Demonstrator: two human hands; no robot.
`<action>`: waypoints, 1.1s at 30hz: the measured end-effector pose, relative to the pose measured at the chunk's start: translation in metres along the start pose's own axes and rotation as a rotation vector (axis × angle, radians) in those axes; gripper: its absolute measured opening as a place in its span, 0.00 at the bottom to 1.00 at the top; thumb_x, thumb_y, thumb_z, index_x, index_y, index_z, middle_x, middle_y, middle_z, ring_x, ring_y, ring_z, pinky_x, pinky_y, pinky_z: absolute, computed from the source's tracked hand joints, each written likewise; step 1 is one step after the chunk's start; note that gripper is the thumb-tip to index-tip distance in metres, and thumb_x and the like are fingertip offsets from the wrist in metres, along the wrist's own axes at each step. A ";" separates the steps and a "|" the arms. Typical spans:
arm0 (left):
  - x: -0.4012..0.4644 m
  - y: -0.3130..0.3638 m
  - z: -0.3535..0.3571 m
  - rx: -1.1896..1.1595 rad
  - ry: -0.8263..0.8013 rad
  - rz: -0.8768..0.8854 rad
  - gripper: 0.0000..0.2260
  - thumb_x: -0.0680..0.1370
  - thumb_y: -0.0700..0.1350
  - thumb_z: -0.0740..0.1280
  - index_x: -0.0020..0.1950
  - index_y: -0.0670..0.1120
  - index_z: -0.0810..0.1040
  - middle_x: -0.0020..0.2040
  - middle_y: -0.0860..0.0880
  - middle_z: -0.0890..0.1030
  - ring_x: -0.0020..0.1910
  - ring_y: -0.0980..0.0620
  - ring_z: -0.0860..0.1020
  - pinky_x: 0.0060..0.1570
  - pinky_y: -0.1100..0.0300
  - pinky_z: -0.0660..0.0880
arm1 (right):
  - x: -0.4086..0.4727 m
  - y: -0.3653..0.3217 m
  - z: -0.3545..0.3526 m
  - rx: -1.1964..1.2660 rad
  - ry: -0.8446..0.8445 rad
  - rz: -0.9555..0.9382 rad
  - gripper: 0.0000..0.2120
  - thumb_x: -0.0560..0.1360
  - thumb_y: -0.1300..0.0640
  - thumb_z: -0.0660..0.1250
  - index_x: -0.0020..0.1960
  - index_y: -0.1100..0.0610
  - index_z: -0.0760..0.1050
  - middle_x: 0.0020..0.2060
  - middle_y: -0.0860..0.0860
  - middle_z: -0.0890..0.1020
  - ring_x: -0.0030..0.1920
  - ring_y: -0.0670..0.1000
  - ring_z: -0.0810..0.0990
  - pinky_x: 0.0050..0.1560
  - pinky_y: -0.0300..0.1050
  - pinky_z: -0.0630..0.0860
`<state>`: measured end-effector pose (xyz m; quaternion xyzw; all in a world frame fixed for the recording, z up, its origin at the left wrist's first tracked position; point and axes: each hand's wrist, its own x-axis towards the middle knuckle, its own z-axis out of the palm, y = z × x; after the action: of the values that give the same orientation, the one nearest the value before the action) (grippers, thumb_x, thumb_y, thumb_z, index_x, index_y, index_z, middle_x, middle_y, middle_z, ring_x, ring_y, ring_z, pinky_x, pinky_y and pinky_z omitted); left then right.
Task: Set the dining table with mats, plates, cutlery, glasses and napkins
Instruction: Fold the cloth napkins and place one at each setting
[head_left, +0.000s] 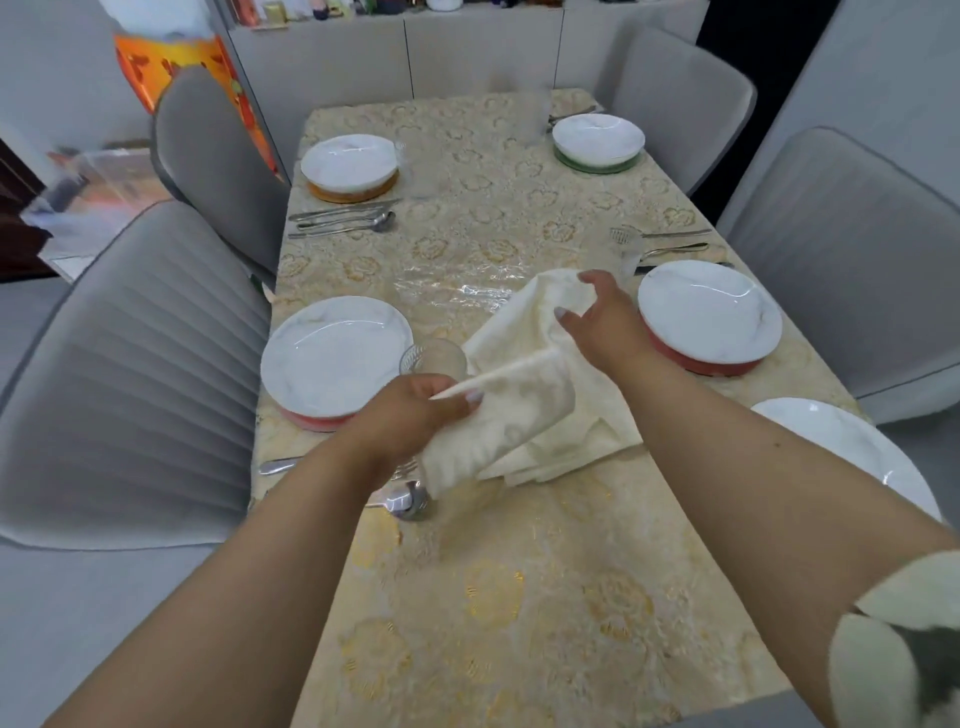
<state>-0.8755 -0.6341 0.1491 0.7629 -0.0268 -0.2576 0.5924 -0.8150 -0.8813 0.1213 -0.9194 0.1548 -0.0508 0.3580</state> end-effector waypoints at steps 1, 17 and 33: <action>0.003 0.004 -0.003 -0.052 0.005 0.006 0.10 0.74 0.48 0.73 0.38 0.43 0.80 0.32 0.47 0.78 0.32 0.50 0.74 0.33 0.62 0.68 | 0.008 -0.002 0.000 -0.060 -0.026 0.014 0.28 0.76 0.44 0.64 0.73 0.48 0.60 0.60 0.60 0.73 0.60 0.59 0.74 0.61 0.50 0.70; 0.037 0.019 -0.002 -0.362 0.285 0.013 0.08 0.78 0.45 0.67 0.42 0.43 0.78 0.39 0.45 0.81 0.35 0.50 0.78 0.35 0.61 0.74 | 0.072 0.004 0.007 -0.432 -0.206 0.052 0.25 0.77 0.36 0.57 0.60 0.56 0.73 0.56 0.60 0.74 0.60 0.60 0.70 0.56 0.49 0.67; 0.035 0.033 0.008 -0.528 0.407 -0.007 0.12 0.78 0.52 0.67 0.51 0.43 0.79 0.51 0.45 0.82 0.48 0.48 0.81 0.54 0.51 0.76 | -0.110 0.006 -0.033 -0.438 -0.984 -0.532 0.14 0.65 0.58 0.75 0.40 0.50 0.70 0.33 0.45 0.72 0.36 0.45 0.69 0.33 0.37 0.63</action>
<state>-0.8398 -0.6629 0.1650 0.6189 0.1626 -0.0999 0.7619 -0.9273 -0.8715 0.1435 -0.8945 -0.2578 0.3260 0.1649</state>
